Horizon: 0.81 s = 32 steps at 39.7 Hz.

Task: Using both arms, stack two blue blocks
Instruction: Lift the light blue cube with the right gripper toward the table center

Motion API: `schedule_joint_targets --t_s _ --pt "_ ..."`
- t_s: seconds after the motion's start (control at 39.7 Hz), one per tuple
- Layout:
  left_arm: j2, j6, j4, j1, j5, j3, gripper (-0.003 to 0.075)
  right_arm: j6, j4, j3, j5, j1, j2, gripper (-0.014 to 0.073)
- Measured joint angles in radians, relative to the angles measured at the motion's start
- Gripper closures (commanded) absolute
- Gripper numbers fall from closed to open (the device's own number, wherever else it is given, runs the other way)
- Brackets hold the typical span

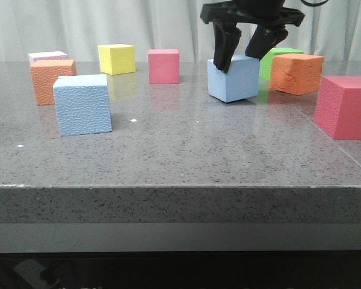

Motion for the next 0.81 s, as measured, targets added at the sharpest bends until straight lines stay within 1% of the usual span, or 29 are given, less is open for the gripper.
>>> schedule_joint_targets --t_s 0.18,0.3,0.53,0.73,0.81 --pt "0.0 0.0 0.0 0.0 0.0 0.0 0.0156 0.0 0.009 -0.11 0.113 0.0 0.0 0.0278" --pt "0.0 0.0 0.0 0.0 0.0 0.0 0.0156 0.0 0.05 -0.184 0.179 0.0 0.0 0.0278" --pt "0.0 0.0 0.0 0.0 0.0 0.0 0.0156 0.023 0.13 -0.22 0.196 0.002 0.0 0.0278" --pt "0.0 0.0 0.0 0.0 0.0 0.0 0.0156 0.093 0.139 -0.218 0.198 0.002 -0.002 0.0278" --pt "0.0 0.0 0.0 0.0 0.0 0.0 0.0156 0.1 0.139 -0.207 0.198 0.008 -0.021 0.0278"
